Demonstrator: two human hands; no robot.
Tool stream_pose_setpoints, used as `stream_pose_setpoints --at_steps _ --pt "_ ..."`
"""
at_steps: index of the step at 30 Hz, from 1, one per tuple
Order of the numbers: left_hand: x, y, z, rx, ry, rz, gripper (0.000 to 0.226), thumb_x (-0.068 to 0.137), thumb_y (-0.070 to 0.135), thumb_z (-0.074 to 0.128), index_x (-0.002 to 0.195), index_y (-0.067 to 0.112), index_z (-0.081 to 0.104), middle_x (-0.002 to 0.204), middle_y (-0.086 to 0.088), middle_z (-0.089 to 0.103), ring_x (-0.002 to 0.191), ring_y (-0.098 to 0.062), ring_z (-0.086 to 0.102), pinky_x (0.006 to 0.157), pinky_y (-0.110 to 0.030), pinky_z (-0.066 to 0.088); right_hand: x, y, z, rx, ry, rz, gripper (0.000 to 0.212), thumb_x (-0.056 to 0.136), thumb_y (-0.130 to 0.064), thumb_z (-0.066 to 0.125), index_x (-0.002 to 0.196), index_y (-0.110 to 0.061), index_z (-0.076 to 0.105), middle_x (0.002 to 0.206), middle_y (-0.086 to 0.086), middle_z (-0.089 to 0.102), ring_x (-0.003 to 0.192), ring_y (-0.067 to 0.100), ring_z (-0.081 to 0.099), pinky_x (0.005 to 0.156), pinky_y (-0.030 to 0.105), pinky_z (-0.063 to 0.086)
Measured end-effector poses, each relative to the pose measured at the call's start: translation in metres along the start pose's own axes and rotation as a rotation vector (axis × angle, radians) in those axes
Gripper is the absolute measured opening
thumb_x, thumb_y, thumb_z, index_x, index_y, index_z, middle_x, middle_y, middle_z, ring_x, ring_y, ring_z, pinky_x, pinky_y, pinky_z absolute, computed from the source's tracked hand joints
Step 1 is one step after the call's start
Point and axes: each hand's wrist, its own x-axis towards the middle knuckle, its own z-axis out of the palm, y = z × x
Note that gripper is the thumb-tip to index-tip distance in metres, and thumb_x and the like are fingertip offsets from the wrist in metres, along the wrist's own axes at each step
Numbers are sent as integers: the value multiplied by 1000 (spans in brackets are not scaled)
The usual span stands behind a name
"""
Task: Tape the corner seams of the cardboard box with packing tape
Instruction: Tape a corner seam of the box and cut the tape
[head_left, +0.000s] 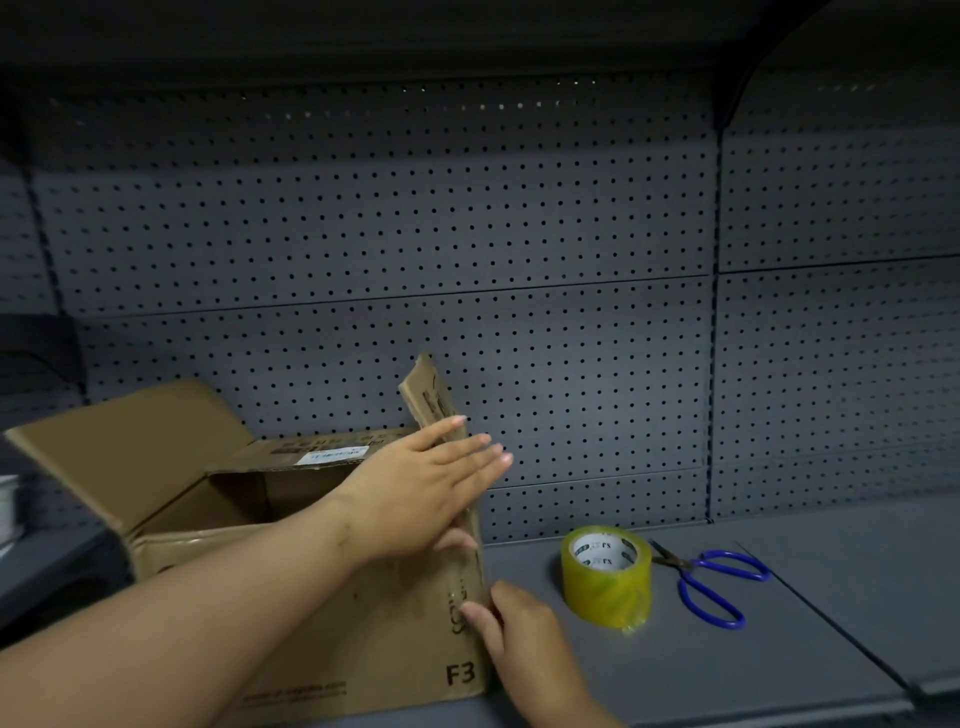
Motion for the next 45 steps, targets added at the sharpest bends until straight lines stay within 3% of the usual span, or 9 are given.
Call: stream_pose_setpoints --at_steps 2,7,10,13,20,25,35,42,45 --pt "-1 -3 -4 -41 28 -48 77 90 64 17 141 15 -12 153 -2 -4 139 -17 -12 107 -41 -28 -3 -3 -4 49 -33 47 44 84 -59 47 63 -29 23 67 -14 32 63 3 34 56 15 32" --pt "0 10 -7 -42 116 243 52 76 49 62 125 29 58 130 11 57 126 -10 48 115 -44 16 2 -6 -4 68 35 60 37 89 -47 50 62 -25 37 65 -8 41 68 8 44 56 24 27" --pt "2 21 1 -7 71 340 31 64 37 77 95 39 72 99 19 70 110 -6 60 113 -40 19 5 -9 -4 108 47 74 51 81 -59 43 79 -11 60 79 5 60 75 12 49 62 22 27" --pt "1 22 4 -10 42 334 23 64 35 76 87 39 72 88 20 69 101 -5 62 114 -37 12 4 -8 -3 122 9 83 70 67 -71 25 78 -12 61 79 5 61 73 9 46 63 25 32" --pt "1 21 9 -45 82 312 29 64 32 77 92 38 71 92 20 69 99 -5 62 114 -35 15 -4 4 -10 318 -76 125 36 83 -45 60 62 -26 36 61 -7 43 58 3 39 56 17 32" --pt "1 21 9 -41 95 300 26 67 32 76 93 37 71 92 19 69 99 -6 63 113 -38 7 1 11 -6 334 -50 183 68 57 -91 25 59 -24 38 59 -5 46 62 11 46 62 31 37" --pt "1 23 14 -39 115 295 18 68 29 74 85 36 72 86 18 68 95 -6 64 113 -39 7 4 2 -2 223 -76 189 46 69 -53 69 59 -24 36 56 -6 44 53 3 38 51 18 32" --pt "3 23 15 -56 141 310 19 67 34 74 85 37 72 87 19 68 95 -5 63 111 -37 9 9 5 -9 151 -23 132 56 74 -75 30 54 -23 35 52 -4 40 51 6 38 57 33 33" --pt "3 23 16 -58 142 306 20 66 31 74 86 36 72 87 19 68 95 -6 63 112 -38 8 12 0 -9 42 5 69 46 83 -61 44 59 -22 41 53 -6 38 54 9 38 56 28 31"
